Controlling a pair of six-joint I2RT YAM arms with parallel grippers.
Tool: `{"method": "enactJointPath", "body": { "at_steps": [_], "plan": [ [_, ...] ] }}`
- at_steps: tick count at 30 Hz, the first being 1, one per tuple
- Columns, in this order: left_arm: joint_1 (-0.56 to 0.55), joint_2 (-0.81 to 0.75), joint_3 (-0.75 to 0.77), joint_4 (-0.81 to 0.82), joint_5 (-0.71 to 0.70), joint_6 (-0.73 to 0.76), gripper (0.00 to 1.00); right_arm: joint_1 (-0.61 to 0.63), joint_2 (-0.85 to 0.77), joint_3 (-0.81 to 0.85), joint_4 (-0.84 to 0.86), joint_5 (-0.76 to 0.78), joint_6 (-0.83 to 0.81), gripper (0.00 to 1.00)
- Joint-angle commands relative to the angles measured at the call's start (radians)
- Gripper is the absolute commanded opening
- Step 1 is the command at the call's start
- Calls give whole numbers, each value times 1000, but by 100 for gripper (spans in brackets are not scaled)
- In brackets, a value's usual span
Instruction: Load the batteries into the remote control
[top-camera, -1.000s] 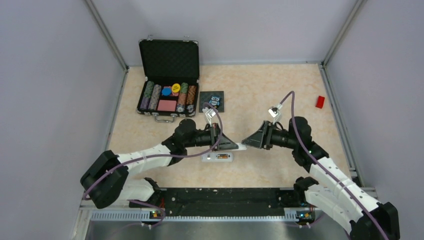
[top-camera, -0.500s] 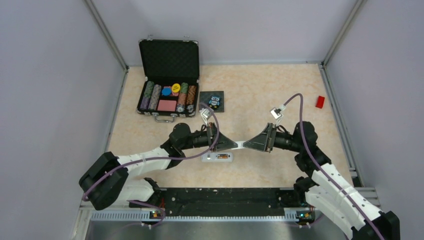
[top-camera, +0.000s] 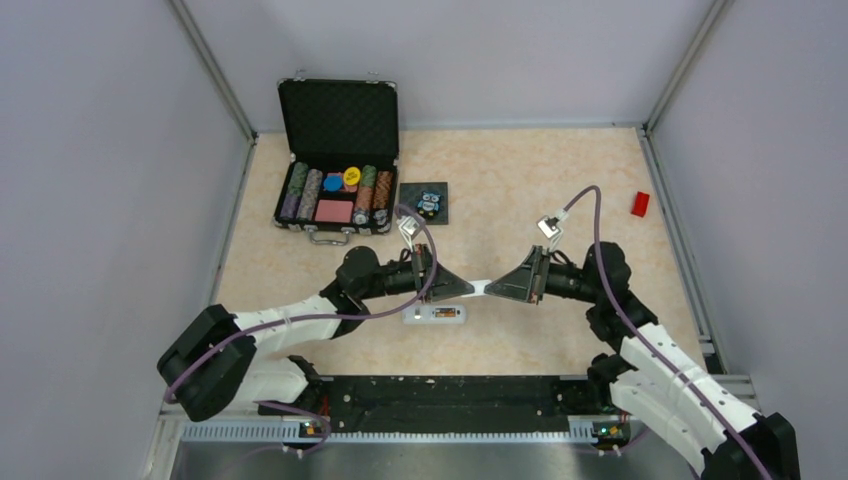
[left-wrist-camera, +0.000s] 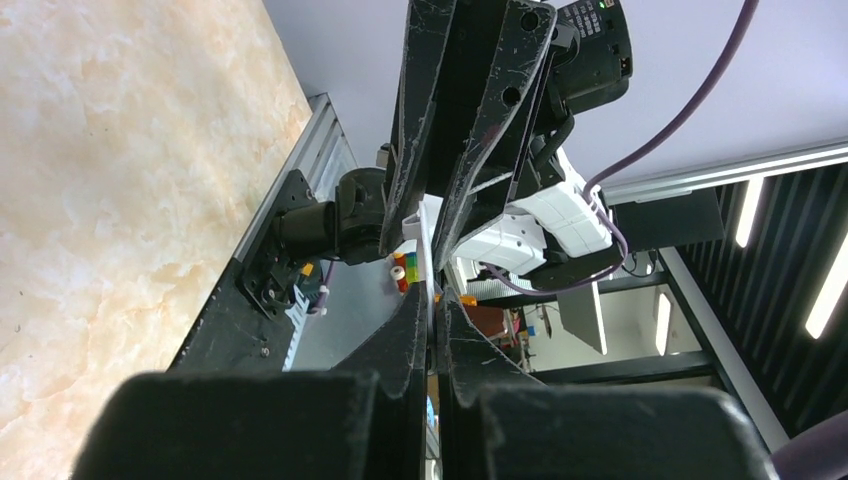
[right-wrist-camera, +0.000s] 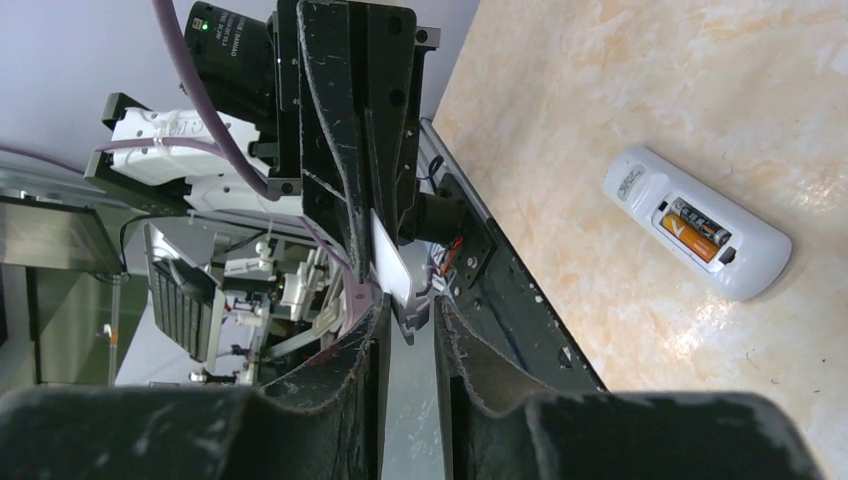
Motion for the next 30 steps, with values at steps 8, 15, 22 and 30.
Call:
{"method": "enactJointPath", "body": {
  "at_steps": [8,15,22,30],
  "plan": [
    [1,28,-12,107,21,-28,0,-6,12,-20,104,14,-2,22],
    [2,40,-24,101,6,-21,26,-6,19,-39,107,29,7,0],
    [51,-80,-75,-195,-147,66,76,-3,8,-76,31,94,-23,0],
    [89,-371,-93,-724,-455,194,76,129,-19,-202,90,384,-4,0]
  ]
}}
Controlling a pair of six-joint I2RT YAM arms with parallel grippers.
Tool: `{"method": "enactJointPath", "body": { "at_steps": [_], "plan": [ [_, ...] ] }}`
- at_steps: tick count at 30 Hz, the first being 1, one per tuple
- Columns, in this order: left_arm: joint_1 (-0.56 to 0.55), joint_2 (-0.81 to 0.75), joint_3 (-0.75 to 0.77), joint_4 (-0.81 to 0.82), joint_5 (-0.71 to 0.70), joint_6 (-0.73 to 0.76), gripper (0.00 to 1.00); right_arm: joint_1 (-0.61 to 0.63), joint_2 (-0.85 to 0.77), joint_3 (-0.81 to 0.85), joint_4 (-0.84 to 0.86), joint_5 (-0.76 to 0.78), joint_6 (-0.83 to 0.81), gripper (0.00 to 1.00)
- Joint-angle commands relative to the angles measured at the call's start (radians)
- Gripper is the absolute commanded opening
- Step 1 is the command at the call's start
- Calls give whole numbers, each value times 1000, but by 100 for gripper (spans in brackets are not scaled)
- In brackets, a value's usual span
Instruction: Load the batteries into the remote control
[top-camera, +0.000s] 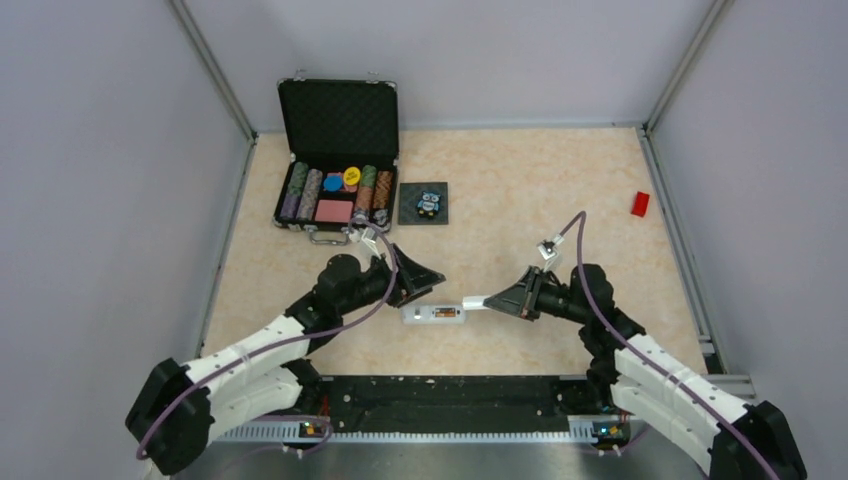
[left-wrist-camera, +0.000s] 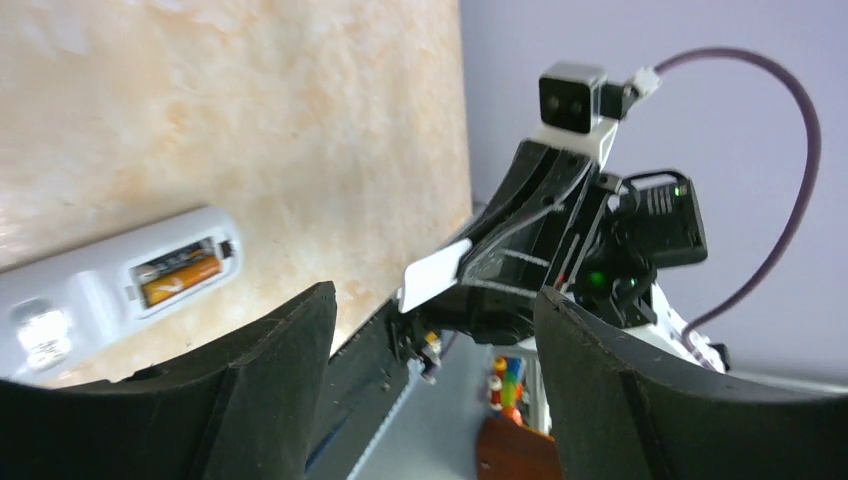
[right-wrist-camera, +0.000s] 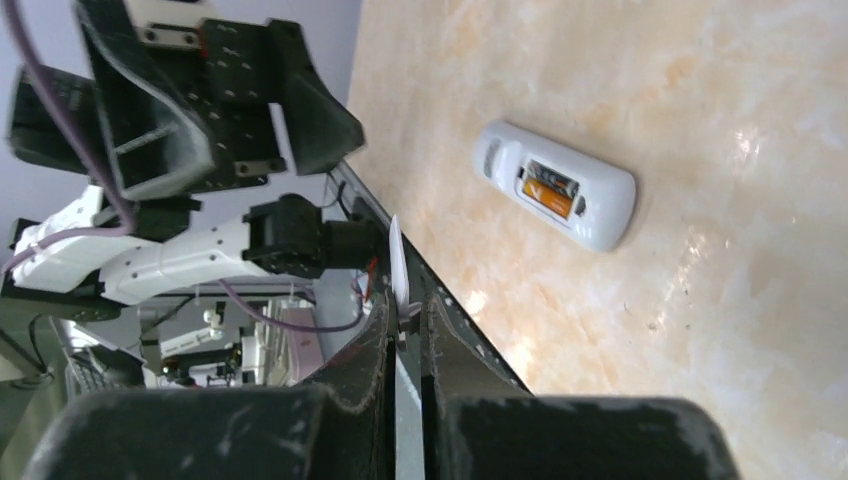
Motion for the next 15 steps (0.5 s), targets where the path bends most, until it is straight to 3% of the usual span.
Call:
{"method": "enactJointPath", "body": {
  "at_steps": [1,6,10,15],
  "plan": [
    [7,-149,-15,-282,-207,102,76,117,-1,-41,63,237,0,0],
    [10,-197,1,-472,-267,139,70,244,118,-63,186,414,43,0],
    [10,-151,-5,-477,-229,127,64,307,261,-9,232,491,30,0],
    [12,-105,-6,-482,-211,99,64,357,400,30,316,545,40,0]
  ]
}}
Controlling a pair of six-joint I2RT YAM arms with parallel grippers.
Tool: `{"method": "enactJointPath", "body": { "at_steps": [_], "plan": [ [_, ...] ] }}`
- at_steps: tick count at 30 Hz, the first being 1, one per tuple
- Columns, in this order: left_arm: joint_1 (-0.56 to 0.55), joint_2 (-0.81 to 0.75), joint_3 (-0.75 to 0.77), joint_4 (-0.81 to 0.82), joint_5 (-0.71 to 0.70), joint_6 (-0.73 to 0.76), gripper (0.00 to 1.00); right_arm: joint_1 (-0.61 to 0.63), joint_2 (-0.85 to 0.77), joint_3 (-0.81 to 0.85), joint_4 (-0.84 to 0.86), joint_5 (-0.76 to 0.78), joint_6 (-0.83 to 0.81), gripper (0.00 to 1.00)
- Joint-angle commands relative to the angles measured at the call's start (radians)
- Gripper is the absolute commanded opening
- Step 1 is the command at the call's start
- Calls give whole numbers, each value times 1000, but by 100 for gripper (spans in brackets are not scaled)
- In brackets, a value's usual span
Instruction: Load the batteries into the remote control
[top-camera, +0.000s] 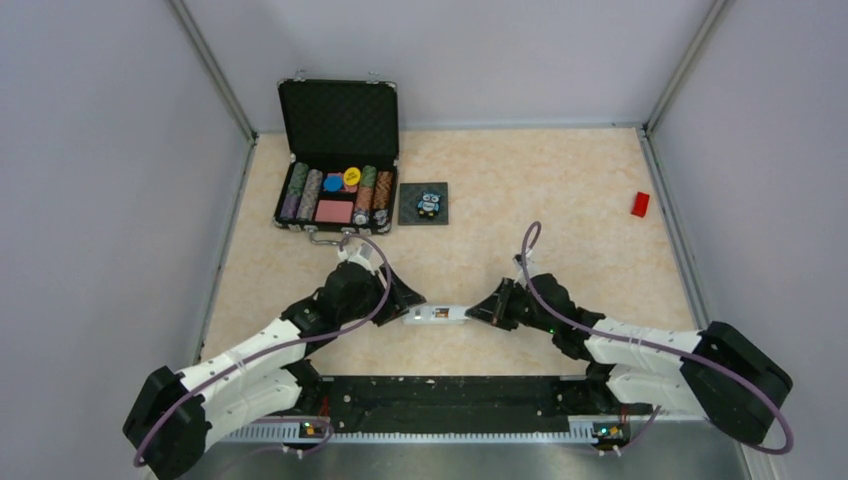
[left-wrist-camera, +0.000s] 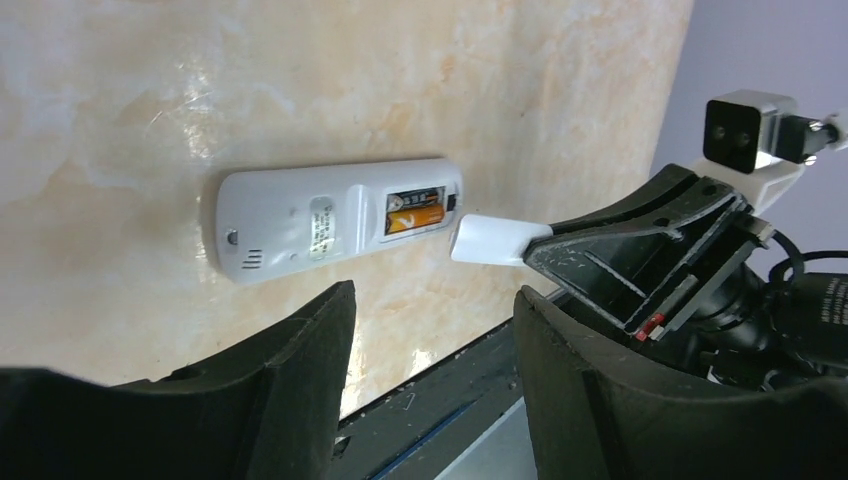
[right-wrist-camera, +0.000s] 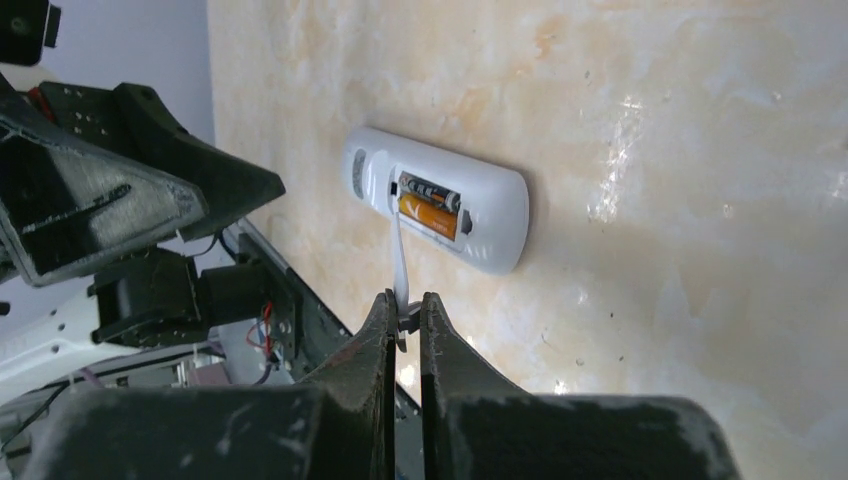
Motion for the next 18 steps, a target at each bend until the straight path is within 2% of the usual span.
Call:
{"method": "enactJointPath", "body": {
  "at_steps": [1,12,18],
  "plan": [
    [6,23,-3,-15,-1,-10,65,42,96,78,154,98,1,0],
    [14,65,-11,-26,-1,-6,66,83,274,140,244,71,9,0],
    [17,84,-13,-3,3,-10,66,94,310,159,218,68,7,0]
  ]
}}
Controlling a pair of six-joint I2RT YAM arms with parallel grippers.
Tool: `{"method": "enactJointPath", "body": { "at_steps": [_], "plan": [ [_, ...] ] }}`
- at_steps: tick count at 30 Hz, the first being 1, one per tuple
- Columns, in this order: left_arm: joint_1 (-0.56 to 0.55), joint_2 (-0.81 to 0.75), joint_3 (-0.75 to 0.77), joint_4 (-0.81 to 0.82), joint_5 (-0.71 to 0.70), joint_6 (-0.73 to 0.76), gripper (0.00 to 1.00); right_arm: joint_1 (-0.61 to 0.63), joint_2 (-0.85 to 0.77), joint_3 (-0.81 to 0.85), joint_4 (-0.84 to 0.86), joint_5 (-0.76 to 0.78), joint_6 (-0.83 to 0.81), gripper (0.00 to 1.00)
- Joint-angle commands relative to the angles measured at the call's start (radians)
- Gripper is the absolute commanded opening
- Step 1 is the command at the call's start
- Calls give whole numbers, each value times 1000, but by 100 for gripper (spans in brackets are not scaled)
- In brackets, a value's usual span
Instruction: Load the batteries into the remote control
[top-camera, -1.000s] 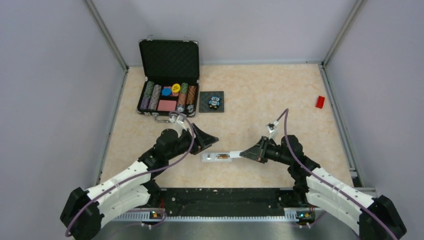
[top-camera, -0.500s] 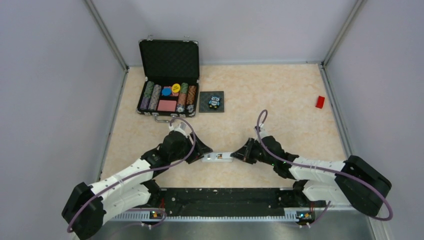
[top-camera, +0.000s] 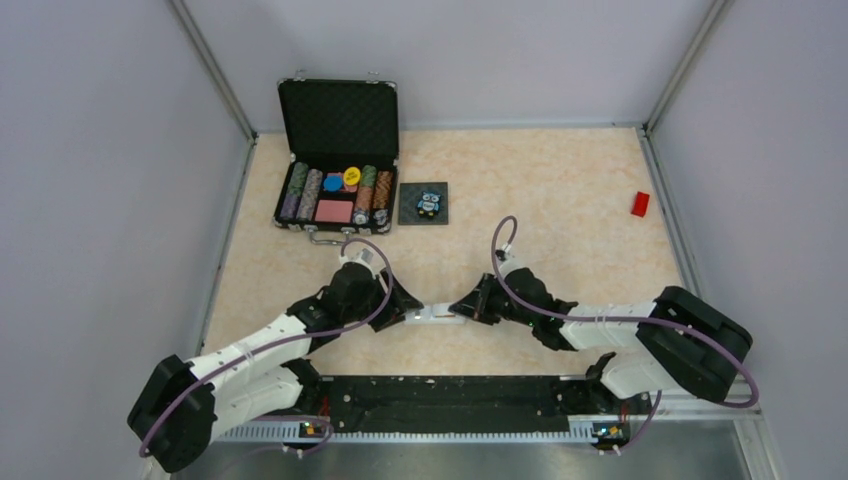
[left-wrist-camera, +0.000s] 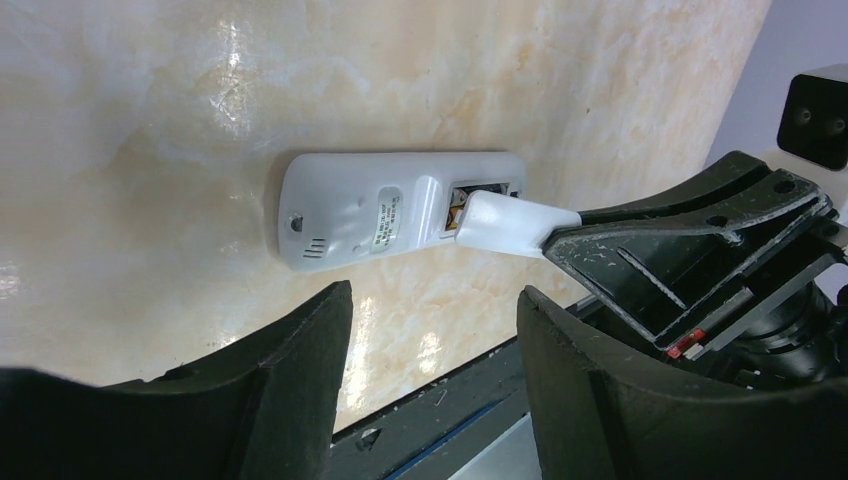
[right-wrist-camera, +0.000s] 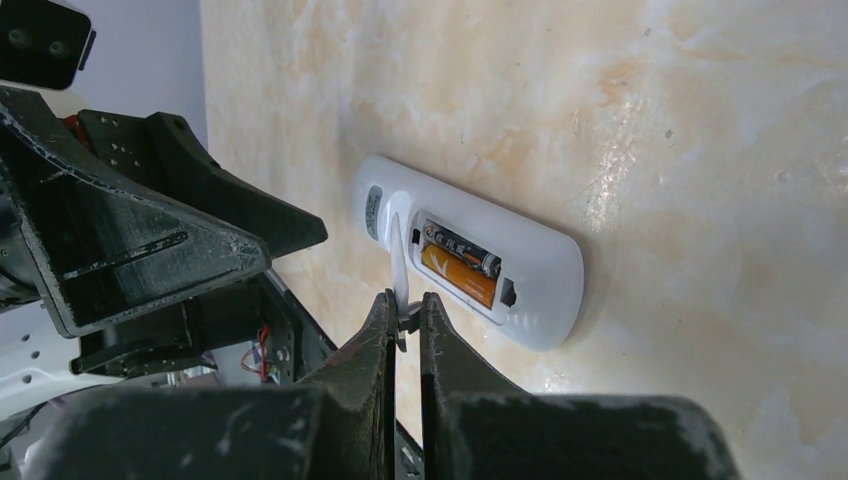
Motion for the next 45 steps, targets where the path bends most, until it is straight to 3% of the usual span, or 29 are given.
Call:
{"method": "enactJointPath", "body": {
  "at_steps": [1,22,31,45],
  "plan": [
    [6,11,-6,44,1,-1,66,15,19,54,28,1,-2,0],
    [12,47,-1,78,21,-4,65,18,30,23,0,42,26,0],
    [13,43,-4,70,19,1,65,17,-7,55,-103,30,12,0],
    [13,47,-2,74,33,12,65,18,104,76,-62,-9,13,0]
  ]
}}
